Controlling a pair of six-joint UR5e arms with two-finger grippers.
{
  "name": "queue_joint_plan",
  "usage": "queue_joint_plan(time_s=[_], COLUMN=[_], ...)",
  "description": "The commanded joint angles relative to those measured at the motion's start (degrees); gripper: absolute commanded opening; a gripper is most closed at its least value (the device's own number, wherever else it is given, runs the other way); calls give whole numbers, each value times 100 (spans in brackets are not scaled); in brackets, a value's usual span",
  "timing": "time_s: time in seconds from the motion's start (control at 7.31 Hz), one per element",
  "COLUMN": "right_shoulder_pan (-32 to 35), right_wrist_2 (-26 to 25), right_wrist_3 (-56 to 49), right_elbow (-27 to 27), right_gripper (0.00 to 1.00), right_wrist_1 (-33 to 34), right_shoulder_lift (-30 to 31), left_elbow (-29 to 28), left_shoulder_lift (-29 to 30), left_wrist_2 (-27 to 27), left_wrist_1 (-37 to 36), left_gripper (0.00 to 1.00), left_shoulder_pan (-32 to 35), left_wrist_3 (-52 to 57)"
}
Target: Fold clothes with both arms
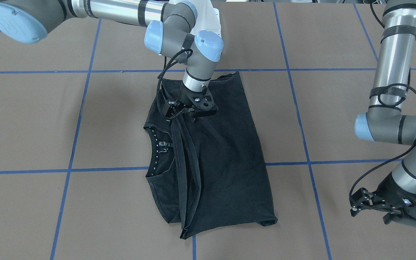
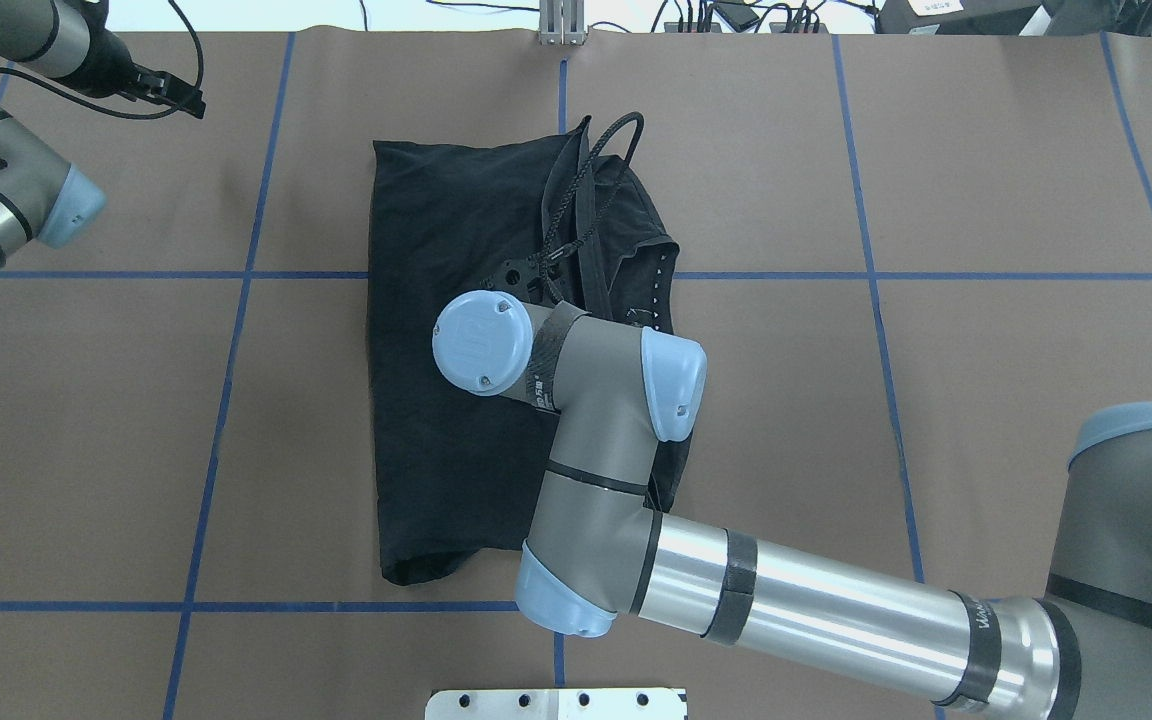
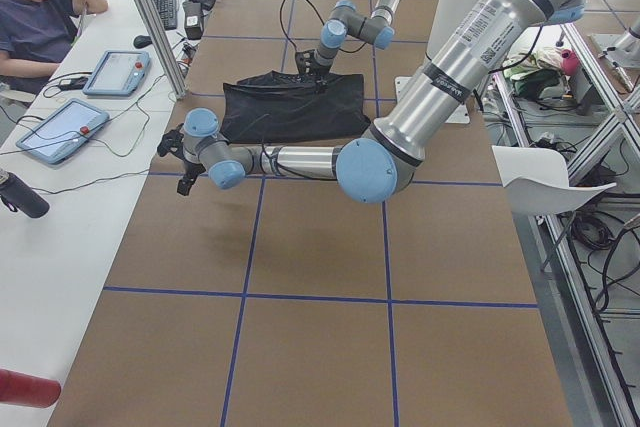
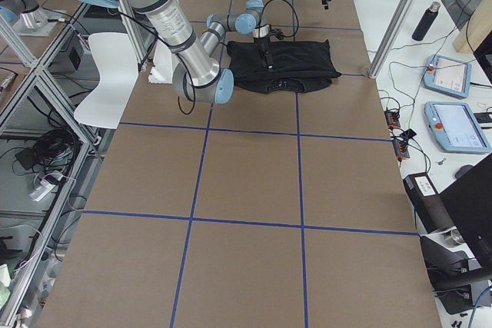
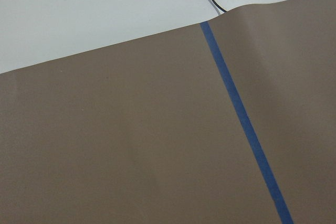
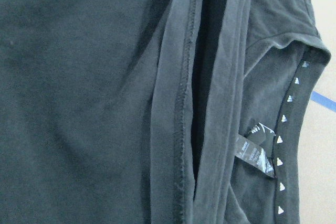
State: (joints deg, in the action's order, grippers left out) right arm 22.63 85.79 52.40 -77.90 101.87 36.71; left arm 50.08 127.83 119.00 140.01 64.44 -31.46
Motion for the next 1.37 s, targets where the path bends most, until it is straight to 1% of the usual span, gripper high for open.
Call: queue_joint_plan(time_s=[0.0, 0.27, 0.82, 1.23], right_shoulder_pan=[-22, -92, -215, -102], right_wrist_2=[34, 25, -28, -37], right_wrist_3=[-81, -248, -239, -292], right_elbow=[92, -329, -340, -340], right_gripper=[99, 99, 99, 99], right_wrist_1=[322, 824, 844, 835], right_shoulder_lift=[-32, 20, 82, 126], left_elbow=[-7, -7, -7, -7], left_shoulder_lift=[-4, -4, -4, -4], left_wrist_2=[0, 0, 0, 0], left_wrist_1=[0, 0, 0, 0], left_gripper=[100, 100, 100, 100], left_shoulder_pan=[-1, -1, -1, -1], left_wrist_3=[0, 0, 0, 0])
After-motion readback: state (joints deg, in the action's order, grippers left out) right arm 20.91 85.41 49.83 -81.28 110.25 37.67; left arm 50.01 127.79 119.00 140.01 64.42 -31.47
